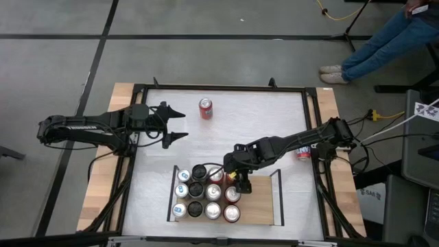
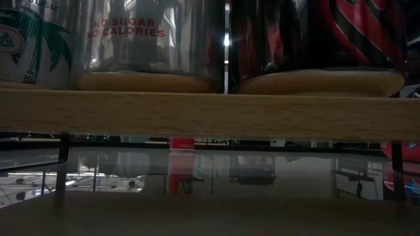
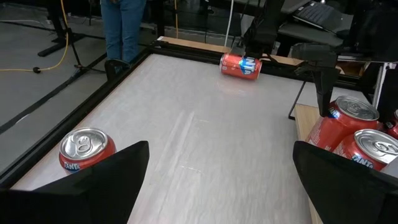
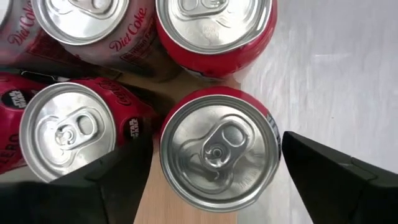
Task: Place canned beverage on shelf
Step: Put the red soda can on the shelf aligned with the other red soda can, then put the red soda can on the shelf
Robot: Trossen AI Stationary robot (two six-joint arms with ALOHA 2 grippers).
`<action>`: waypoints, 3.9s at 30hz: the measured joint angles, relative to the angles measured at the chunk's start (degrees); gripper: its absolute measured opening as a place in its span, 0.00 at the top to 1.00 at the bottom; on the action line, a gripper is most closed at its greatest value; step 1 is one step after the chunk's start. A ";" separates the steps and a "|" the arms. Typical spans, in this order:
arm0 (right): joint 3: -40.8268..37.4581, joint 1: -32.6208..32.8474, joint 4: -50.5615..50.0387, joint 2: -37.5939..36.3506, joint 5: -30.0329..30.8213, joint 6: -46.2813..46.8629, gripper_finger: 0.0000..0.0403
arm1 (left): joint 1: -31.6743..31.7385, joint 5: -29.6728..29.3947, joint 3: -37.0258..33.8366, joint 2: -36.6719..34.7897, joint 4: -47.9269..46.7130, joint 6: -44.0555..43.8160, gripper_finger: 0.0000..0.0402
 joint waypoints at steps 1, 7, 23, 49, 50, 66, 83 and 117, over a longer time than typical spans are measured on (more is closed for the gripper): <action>0.34 0.00 -0.35 0.00 0.01 0.00 0.15 | 0.01 0.00 0.00 0.00 0.00 0.00 0.03; 4.19 0.00 -4.52 -0.07 0.07 -0.13 0.15 | 0.01 0.00 0.00 0.00 0.00 0.00 0.03; 13.21 0.00 -19.94 -2.62 6.56 -1.70 0.15 | 0.01 -0.02 0.00 0.00 0.00 0.00 0.03; -21.53 -12.33 -23.93 -35.44 18.46 21.06 0.15 | 0.01 -0.02 -0.02 0.00 0.10 0.00 0.03; -23.74 -13.83 -23.96 -36.65 17.93 23.49 0.15 | 0.01 -0.02 -0.02 0.00 0.09 0.00 0.03; -44.91 -29.15 -23.77 -39.78 12.49 40.24 0.15 | -0.01 -0.02 -0.02 0.00 0.15 0.00 0.03; -49.14 -31.93 -24.99 -38.63 12.94 43.71 0.15 | 0.01 -0.02 -0.02 0.00 0.15 0.00 0.03; -49.06 -42.07 -24.22 -11.85 0.96 27.01 0.15 | 0.01 0.22 -0.02 0.00 0.15 0.02 0.03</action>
